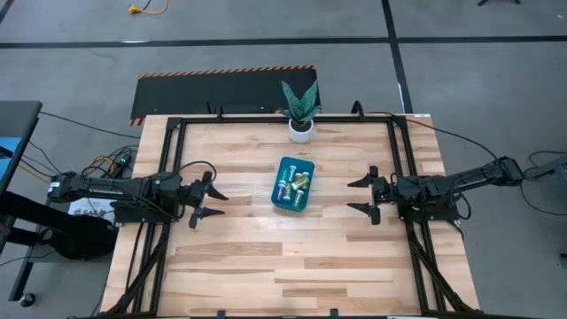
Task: Pick and place pill bottles into a basket
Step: Return to Home Position
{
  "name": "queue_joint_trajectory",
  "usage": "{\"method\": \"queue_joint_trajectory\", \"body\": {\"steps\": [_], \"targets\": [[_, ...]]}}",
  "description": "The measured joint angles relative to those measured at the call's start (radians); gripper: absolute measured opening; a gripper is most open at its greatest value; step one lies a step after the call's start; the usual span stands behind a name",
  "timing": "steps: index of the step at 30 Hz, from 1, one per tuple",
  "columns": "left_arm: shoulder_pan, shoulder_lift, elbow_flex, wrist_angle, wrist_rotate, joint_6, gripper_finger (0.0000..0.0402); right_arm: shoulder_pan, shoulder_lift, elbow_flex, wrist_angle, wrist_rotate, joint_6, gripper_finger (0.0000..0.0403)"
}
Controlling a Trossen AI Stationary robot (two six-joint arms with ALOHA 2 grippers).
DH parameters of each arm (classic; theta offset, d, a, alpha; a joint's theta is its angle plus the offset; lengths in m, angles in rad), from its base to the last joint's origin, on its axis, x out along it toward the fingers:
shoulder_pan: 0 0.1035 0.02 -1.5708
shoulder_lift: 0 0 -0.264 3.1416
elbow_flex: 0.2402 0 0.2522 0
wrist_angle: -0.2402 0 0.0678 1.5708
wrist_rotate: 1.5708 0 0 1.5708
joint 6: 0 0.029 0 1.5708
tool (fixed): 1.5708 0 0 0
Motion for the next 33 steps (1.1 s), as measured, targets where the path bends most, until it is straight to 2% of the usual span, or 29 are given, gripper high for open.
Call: {"method": "queue_joint_trajectory", "body": {"steps": [6,33], "targets": [[0.0,0.002,0.0,-0.006,-0.028,0.012,0.0211,0.0,0.0,0.0,0.0,0.0,0.0,0.0327],[0.0,0.002,0.0,-0.007,-0.031,0.013,0.0211,0.0,0.0,-0.001,0.0,-0.001,0.0,0.0327]]}}
